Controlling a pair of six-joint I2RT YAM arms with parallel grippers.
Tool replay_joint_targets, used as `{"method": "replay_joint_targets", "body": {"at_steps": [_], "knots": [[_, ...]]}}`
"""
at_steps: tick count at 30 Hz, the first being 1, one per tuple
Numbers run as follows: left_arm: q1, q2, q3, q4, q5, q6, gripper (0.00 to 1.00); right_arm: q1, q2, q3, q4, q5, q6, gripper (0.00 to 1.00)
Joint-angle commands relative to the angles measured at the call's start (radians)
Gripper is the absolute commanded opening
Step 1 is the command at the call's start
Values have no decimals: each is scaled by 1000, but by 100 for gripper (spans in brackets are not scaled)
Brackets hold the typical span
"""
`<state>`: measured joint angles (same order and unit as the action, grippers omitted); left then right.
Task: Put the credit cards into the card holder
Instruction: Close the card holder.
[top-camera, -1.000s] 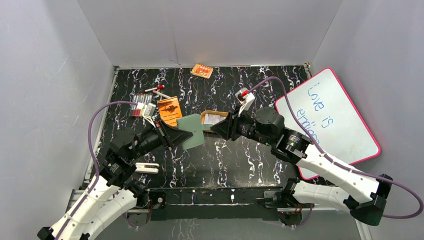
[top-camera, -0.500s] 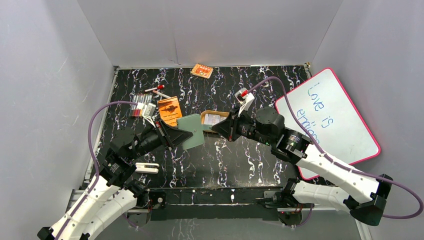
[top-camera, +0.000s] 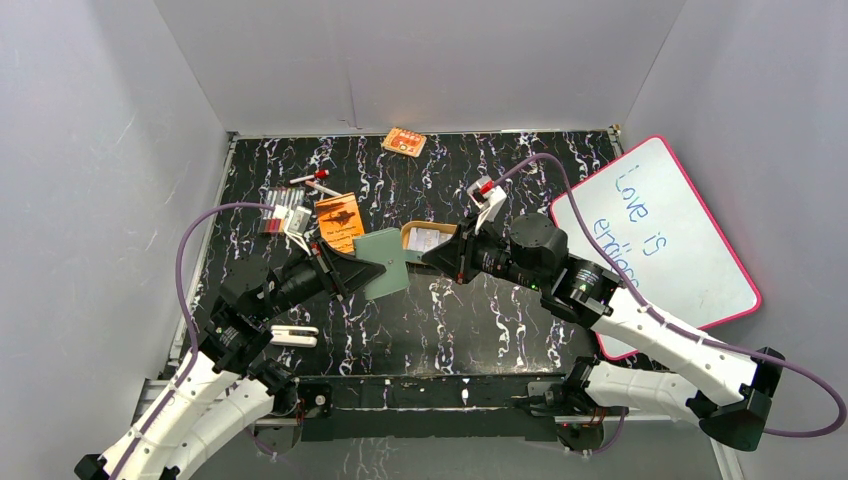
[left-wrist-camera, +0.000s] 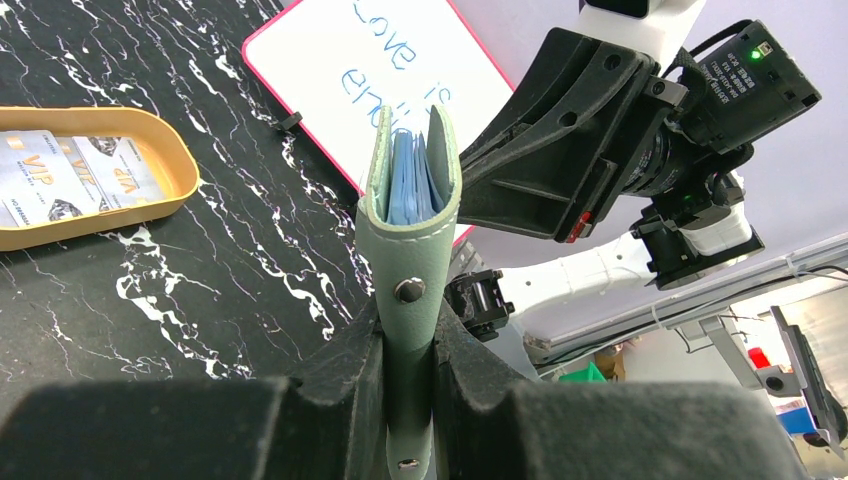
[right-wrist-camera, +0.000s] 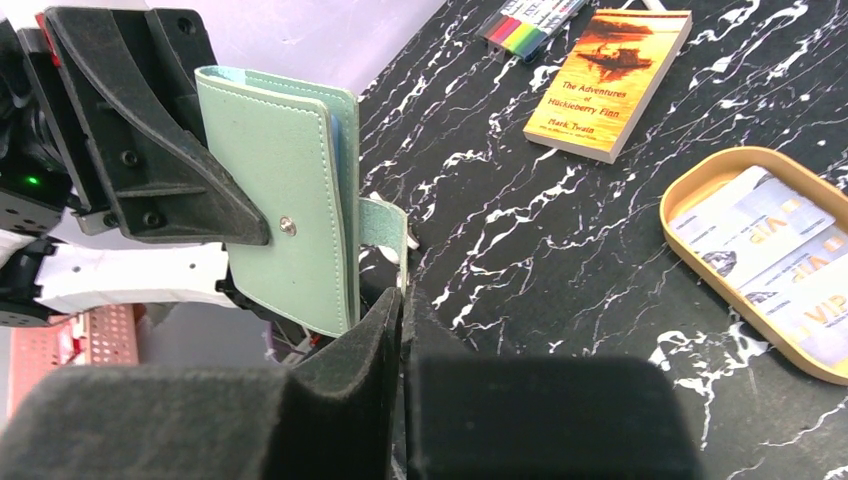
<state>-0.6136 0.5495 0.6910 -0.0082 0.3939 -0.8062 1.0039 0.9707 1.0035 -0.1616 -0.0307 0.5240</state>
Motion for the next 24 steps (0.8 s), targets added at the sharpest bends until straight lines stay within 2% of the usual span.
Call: {"method": "replay_joint_targets", "body": {"at_steps": [1,8,15,24], "knots": [[-3,-18,29,35,26,1,0,4,-4,42,32,-11,1,15],[-3,-19,28,33,25,3,0,4,-12,44,28,6,1,15],[-3,-19,27,36,25,3,0,4,-10,43,27,-5,1,0],[-3,-6,37,2,-6,23,0,4,-16,55,46,-29,-9,0]]}}
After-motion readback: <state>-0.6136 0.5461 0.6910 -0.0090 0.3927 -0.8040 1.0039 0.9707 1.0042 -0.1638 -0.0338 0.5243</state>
